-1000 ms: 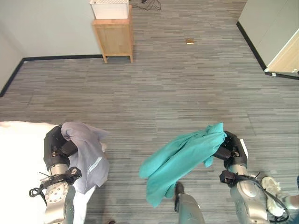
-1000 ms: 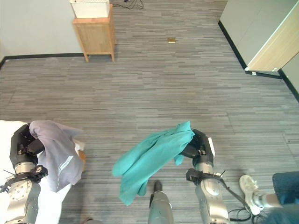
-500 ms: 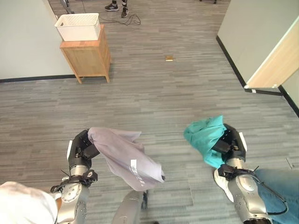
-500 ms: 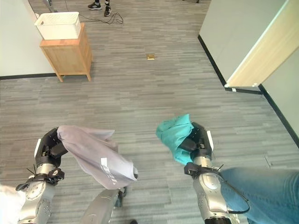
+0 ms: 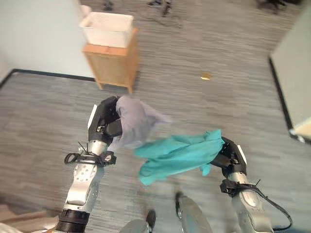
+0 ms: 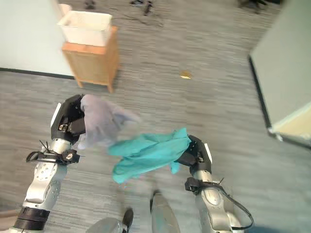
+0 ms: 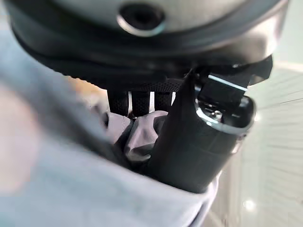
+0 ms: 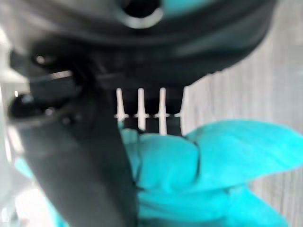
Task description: Pick up bed clothes into laundry basket.
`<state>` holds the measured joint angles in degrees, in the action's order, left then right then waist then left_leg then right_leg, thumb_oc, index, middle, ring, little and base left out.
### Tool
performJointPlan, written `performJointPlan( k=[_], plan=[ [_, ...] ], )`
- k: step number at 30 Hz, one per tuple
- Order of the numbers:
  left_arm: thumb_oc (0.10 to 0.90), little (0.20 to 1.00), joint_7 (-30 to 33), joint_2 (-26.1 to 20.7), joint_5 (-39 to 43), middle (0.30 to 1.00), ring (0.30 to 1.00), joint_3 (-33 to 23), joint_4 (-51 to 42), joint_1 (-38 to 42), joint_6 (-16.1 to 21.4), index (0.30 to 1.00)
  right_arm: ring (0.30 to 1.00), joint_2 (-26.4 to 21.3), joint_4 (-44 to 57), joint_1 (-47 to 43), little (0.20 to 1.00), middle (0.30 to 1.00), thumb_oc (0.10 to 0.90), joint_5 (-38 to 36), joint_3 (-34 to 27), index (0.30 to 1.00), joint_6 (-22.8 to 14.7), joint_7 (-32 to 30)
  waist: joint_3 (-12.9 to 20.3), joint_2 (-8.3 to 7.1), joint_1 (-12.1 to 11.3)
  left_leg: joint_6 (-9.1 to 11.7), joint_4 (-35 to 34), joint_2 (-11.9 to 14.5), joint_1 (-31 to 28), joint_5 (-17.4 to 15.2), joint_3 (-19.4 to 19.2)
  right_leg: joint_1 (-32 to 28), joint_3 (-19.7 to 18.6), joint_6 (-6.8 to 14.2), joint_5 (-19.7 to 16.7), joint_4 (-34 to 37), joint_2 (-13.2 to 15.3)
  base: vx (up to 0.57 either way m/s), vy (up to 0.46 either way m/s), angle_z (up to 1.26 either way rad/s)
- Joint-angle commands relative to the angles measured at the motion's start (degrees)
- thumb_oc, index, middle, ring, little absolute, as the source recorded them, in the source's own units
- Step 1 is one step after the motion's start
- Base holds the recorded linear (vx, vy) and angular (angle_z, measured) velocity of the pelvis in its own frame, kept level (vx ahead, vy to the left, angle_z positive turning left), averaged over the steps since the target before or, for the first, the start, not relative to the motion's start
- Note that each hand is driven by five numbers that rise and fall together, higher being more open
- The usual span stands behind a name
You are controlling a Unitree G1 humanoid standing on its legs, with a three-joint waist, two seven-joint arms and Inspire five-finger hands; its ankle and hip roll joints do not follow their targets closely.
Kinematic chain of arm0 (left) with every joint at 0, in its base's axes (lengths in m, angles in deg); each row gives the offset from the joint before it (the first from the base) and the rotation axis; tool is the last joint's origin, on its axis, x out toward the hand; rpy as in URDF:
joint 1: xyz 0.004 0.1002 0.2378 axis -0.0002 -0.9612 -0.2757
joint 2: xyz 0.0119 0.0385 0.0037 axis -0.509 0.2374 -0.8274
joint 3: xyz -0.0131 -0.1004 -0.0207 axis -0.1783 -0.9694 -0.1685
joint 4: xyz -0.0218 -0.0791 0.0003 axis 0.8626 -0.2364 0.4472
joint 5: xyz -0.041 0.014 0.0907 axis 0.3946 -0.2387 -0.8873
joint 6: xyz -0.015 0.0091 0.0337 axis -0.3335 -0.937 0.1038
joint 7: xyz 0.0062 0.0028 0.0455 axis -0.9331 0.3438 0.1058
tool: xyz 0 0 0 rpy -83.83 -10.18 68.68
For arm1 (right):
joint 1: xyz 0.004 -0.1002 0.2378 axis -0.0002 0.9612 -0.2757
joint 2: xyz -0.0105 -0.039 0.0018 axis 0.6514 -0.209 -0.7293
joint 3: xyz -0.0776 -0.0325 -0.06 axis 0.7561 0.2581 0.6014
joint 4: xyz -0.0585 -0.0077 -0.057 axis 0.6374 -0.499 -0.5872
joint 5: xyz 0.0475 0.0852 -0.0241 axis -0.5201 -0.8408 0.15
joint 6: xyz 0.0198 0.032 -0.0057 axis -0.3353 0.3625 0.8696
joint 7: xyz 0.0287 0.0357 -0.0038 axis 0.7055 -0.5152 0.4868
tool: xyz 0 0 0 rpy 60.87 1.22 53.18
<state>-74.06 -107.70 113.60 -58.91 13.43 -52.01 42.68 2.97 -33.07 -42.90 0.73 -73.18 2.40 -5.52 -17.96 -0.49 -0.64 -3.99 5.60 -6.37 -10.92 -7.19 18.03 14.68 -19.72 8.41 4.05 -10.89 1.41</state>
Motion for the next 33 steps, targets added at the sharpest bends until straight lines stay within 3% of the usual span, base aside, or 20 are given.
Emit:
performJointPlan(
  k=[1,4,7,8,9,13,23,24,29,33],
  plan=[
    [0.400,0.300,-0.9,-2.1,4.7,0.300,0.300,-3.6,-6.1,-0.3,7.4,0.300,0.300,-1.6,5.5,-6.3,0.300,0.300,0.400,-1.1,-3.7,0.300,-7.1,0.8,8.6,-2.41,-1.3,2.2,1.1,0.5,8.2,1.0,-4.1,-10.7,6.6,-0.6,0.8,0.1,0.1,0.28,-0.309,1.92],
    [0.400,0.300,-0.6,-0.6,6.3,0.300,0.300,-8.0,-6.9,-4.7,7.9,0.300,0.300,-2.6,5.7,-6.0,0.300,0.300,0.400,-3.3,-5.3,0.300,-7.3,1.6,8.9,-2.92,-2.1,4.0,3.0,1.0,9.5,0.8,0.3,-12.7,8.4,-2.8,1.4,3.2,-0.3,0.20,-0.296,0.80],
    [0.400,0.300,0.9,0.1,6.4,0.300,0.300,-9.5,-6.0,-5.4,7.8,0.300,0.300,-3.4,6.6,-5.0,0.300,0.300,0.400,-4.0,-7.1,0.300,-7.5,1.2,7.7,-3.40,-1.8,5.8,6.5,1.7,12.3,1.9,-1.2,-13.6,11.5,-3.7,1.0,4.2,0.6,0.05,-0.150,1.01],
    [0.400,0.300,1.6,0.1,6.4,0.300,0.300,-9.9,-5.6,-4.8,7.3,0.300,0.300,-4.3,8.0,-3.7,0.300,0.300,0.400,-3.5,-9.6,0.300,-7.5,-0.3,6.9,-3.55,0.4,5.7,7.7,4.8,14.0,0.9,-11.9,-14.9,15.9,-3.8,2.1,4.5,2.0,-0.02,-0.072,1.24],
    [0.400,0.300,1.6,0.0,6.2,0.300,0.300,-10.2,-5.5,-5.0,7.2,0.300,0.300,-4.4,7.9,-3.7,0.300,0.300,0.400,-3.2,-10.0,0.300,-7.5,-0.5,6.8,-3.50,0.8,5.6,7.4,5.7,13.9,0.1,-14.8,-15.1,17.2,-3.8,2.4,4.4,2.2,0.04,-0.072,1.69],
    [0.400,0.300,1.6,0.0,4.9,0.300,0.300,-11.3,-5.4,-8.1,6.7,0.300,0.300,-3.2,7.8,-2.2,0.300,0.300,0.400,-2.4,-11.7,0.300,-7.2,-0.7,7.7,-2.68,0.8,5.3,2.9,5.8,12.2,0.7,-15.9,-16.0,17.6,-3.6,1.7,6.7,1.5,0.08,-0.014,0.33],
    [0.400,0.300,2.1,0.5,4.3,0.300,0.300,-13.1,-5.8,-12.1,6.1,0.300,0.300,-1.9,8.5,-1.7,0.300,0.300,0.400,-1.9,-9.1,0.300,-6.5,0.8,8.5,-1.68,0.2,4.6,-3.1,5.8,9.9,2.7,-16.8,-15.7,16.8,-3.4,1.1,8.4,1.5,0.05,0.029,-0.16],
    [0.400,0.300,6.2,0.2,1.7,0.300,0.300,-15.7,0.2,-10.8,5.8,0.300,0.300,-4.1,7.2,-0.7,0.300,0.300,0.400,0.8,-13.7,0.300,-6.1,-3.4,8.1,-1.27,1.6,7.4,0.1,7.8,11.5,3.4,-15.9,-18.0,20.4,-4.6,2.9,10.0,2.2,0.01,0.041,-0.01],
    [0.400,0.300,7.8,0.0,1.1,0.300,0.300,-16.3,1.3,-10.2,5.9,0.300,0.300,-4.8,7.8,-4.5,0.300,0.300,0.400,-0.1,-14.5,0.300,-6.5,-4.7,8.2,-1.46,1.2,6.8,0.5,7.5,10.8,2.2,-16.9,-18.3,19.9,-3.8,2.5,9.5,2.9,0.01,0.090,-0.01],
    [0.400,0.300,9.8,-1.9,-0.3,0.300,0.300,-16.8,1.1,-8.5,6.4,0.300,0.300,-5.6,9.0,-7.2,0.300,0.300,0.400,0.2,-13.7,0.300,-7.0,-5.3,7.0,-1.05,1.2,4.9,1.7,7.1,10.5,-0.7,-17.5,-13.2,18.2,-2.0,4.0,-1.4,3.7,0.02,0.139,-0.13]
  ],
)
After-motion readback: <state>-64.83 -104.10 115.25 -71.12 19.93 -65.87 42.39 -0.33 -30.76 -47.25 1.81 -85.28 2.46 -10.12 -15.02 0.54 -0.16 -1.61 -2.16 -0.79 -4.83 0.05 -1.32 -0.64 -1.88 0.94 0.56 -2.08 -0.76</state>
